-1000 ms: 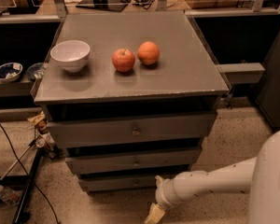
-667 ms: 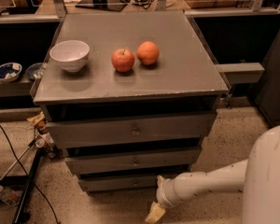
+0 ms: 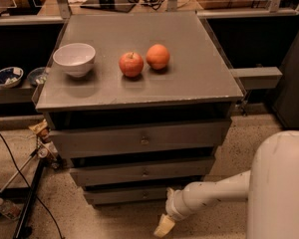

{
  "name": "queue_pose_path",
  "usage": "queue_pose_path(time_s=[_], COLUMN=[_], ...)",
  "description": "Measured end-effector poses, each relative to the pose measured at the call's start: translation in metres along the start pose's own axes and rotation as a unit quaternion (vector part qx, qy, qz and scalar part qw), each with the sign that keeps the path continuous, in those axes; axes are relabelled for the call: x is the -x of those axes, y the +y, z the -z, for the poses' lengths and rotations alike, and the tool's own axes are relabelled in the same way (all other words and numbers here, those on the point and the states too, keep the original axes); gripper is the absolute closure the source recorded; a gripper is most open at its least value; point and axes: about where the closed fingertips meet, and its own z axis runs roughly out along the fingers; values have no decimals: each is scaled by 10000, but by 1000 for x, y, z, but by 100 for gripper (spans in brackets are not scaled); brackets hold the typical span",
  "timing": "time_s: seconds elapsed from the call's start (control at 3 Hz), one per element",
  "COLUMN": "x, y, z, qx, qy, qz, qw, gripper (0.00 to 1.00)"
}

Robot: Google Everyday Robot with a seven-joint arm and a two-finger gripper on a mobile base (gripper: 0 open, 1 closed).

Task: Open bottom drawer

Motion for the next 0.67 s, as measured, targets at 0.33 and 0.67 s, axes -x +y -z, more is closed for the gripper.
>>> queue_pose_path(time_s=[0.33, 0.67], x=[-18, -20], y=[8, 11], z=[-47, -51], qx=[236, 272], qy=[-2, 4], qz=[-185, -208], qw=[9996, 9994], gripper=[0, 0])
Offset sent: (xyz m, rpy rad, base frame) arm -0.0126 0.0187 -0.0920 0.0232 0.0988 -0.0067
